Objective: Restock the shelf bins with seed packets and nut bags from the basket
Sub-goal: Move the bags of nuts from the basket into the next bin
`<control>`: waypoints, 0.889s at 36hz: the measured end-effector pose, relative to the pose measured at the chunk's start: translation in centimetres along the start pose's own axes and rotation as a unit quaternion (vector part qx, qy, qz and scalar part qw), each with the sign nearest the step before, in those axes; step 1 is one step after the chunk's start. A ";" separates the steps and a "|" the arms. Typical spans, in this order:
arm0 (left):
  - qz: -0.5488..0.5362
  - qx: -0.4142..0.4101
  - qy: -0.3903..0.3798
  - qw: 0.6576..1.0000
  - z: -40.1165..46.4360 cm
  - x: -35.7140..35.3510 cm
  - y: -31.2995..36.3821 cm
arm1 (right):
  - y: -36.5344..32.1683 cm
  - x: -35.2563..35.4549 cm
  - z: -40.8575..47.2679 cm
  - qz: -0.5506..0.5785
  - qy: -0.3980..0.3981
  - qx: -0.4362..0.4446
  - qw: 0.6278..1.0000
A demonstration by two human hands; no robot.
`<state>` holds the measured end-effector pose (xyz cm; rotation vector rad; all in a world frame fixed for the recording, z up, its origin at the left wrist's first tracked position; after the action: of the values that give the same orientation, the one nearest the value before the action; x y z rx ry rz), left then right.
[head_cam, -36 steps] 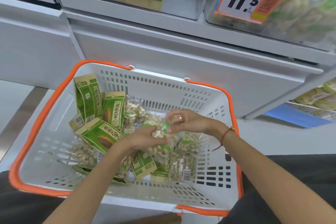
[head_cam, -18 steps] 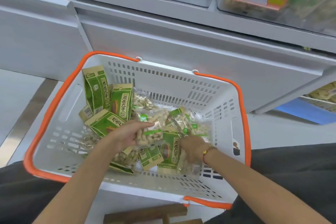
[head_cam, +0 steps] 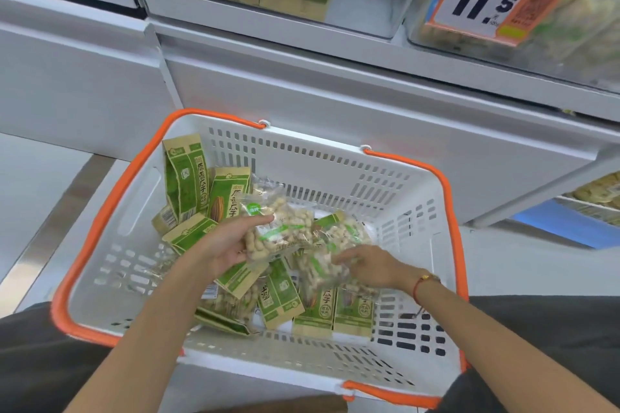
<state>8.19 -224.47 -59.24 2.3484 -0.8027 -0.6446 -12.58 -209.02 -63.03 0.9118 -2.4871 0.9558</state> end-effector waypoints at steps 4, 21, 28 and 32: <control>-0.010 0.004 0.009 1.000 0.5 0.4 -0.7 | -0.8 -0.9 0.8 0.119 0.048 -0.055 0.990; -0.032 -0.024 -0.003 0.999 0.7 -0.5 -0.2 | -3.5 -3.8 2.8 -0.031 0.033 -0.148 0.988; -0.004 -0.023 0.050 0.998 0.8 -0.3 -0.4 | -4.8 -3.2 1.6 0.194 -0.117 -0.206 0.952; -0.014 -0.002 0.065 0.998 0.6 -0.8 -0.1 | -3.8 -3.7 1.5 0.053 -0.013 -0.222 0.973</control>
<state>7.27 -224.08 -59.53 2.3741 -0.7113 -0.4988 -7.36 -210.54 -64.12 0.6516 -2.6343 0.3823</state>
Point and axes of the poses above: each hand's wrist, its own z-axis towards the middle knuckle, its own x-axis out of the back of the hand, y = z × x, the point moved 1 cm from there along z, towards the middle knuckle, and after that the axes turned 5 degrees about -y, right-handed, at the moved point
